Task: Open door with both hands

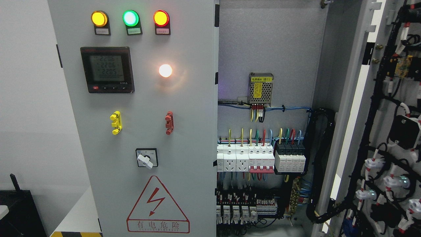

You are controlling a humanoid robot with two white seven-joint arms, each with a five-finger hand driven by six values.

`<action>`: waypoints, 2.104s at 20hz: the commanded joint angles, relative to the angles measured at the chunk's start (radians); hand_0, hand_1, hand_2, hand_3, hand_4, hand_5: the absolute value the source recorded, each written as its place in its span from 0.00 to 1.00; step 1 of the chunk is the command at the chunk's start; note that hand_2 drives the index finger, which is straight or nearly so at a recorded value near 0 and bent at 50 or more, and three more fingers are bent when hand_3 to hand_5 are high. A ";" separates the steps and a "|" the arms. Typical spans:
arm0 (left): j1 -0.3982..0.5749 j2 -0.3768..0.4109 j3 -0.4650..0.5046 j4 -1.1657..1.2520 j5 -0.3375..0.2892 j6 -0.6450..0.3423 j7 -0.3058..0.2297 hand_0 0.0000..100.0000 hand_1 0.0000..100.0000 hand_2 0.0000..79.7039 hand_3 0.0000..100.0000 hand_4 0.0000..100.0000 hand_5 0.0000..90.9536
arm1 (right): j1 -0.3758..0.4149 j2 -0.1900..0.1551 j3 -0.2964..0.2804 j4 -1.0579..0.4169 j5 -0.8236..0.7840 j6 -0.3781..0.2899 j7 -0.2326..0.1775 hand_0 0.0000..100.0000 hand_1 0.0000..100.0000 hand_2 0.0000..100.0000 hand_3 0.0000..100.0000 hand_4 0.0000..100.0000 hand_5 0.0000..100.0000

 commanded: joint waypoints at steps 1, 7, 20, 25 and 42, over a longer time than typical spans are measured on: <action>-0.002 -0.014 0.000 -0.086 0.001 -0.010 -0.001 0.12 0.39 0.00 0.00 0.00 0.00 | 0.110 -0.083 0.046 -0.468 -0.001 -0.099 0.007 0.12 0.39 0.00 0.00 0.00 0.00; -0.008 -0.015 0.002 -0.086 0.001 -0.014 -0.001 0.12 0.39 0.00 0.00 0.00 0.00 | 0.191 -0.132 0.075 -0.644 -0.001 -0.158 0.008 0.12 0.39 0.00 0.00 0.00 0.00; -0.008 -0.032 -0.004 -0.083 0.004 -0.014 -0.003 0.12 0.39 0.00 0.00 0.00 0.00 | 0.199 -0.183 0.166 -0.804 0.000 -0.374 0.045 0.12 0.39 0.00 0.00 0.00 0.00; -0.008 -0.034 -0.001 -0.081 0.009 -0.013 -0.007 0.12 0.39 0.00 0.00 0.00 0.00 | 0.156 -0.183 0.164 -0.824 0.000 -0.447 0.045 0.12 0.39 0.00 0.00 0.00 0.00; -0.008 -0.035 -0.001 -0.083 0.009 -0.014 -0.009 0.12 0.39 0.00 0.00 0.00 0.00 | -0.116 -0.169 0.132 -0.846 0.003 -0.579 0.045 0.12 0.39 0.00 0.00 0.00 0.00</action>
